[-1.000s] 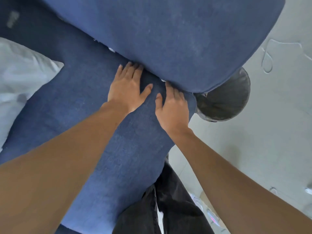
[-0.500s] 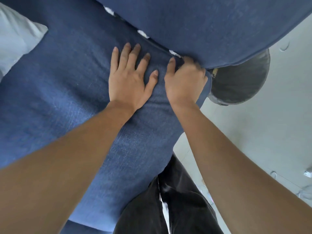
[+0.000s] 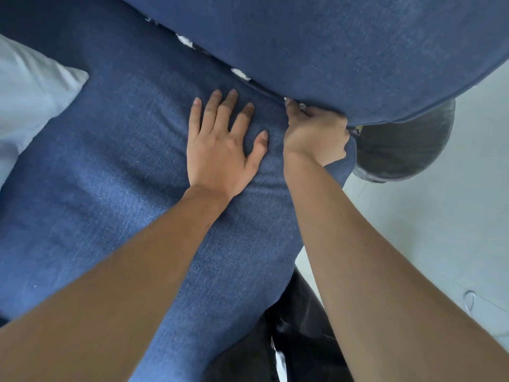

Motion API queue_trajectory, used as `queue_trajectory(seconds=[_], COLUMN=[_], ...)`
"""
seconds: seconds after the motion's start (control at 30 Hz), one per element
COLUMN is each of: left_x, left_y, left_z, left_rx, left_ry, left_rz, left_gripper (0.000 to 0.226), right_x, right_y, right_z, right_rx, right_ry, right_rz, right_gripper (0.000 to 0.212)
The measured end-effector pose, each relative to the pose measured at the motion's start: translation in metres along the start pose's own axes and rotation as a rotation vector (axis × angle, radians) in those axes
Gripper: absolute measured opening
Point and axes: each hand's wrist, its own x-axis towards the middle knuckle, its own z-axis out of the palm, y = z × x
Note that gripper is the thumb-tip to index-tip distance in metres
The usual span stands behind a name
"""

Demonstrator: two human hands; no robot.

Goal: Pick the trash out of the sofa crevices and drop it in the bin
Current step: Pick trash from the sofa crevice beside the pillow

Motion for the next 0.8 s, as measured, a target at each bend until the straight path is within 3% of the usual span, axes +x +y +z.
queue_trajectory(seconds=[0.13, 0.37, 0.5, 0.6, 0.7, 0.8], left_x=[0.001, 0.001, 0.001, 0.001, 0.001, 0.001], left_y=[0.0, 0.0, -0.001, -0.001, -0.001, -0.002], left_z=[-0.002, -0.003, -0.002, 0.0, -0.001, -0.001], left_rx=[-0.002, -0.023, -0.029, -0.037, -0.03, -0.031], left_ry=[0.0, 0.004, 0.019, 0.031, 0.028, 0.024], left_rz=[-0.001, -0.01, -0.007, -0.003, -0.004, -0.007], left_gripper=[0.055, 0.055, 0.054, 0.054, 0.055, 0.056], right_x=[-0.006, -0.019, -0.018, -0.017, -0.02, -0.019], right_y=[0.0, 0.017, 0.028, 0.028, 0.015, -0.005], right_z=[0.001, -0.01, -0.018, -0.015, -0.004, 0.004], right_rx=[0.056, 0.265, 0.288, 0.173, -0.075, -0.148], right_ry=[0.069, 0.098, 0.089, 0.049, 0.064, 0.012], right_rz=[-0.039, -0.277, -0.345, -0.381, -0.256, -0.065], right_gripper=[0.025, 0.006, 0.006, 0.018, 0.038, 0.049])
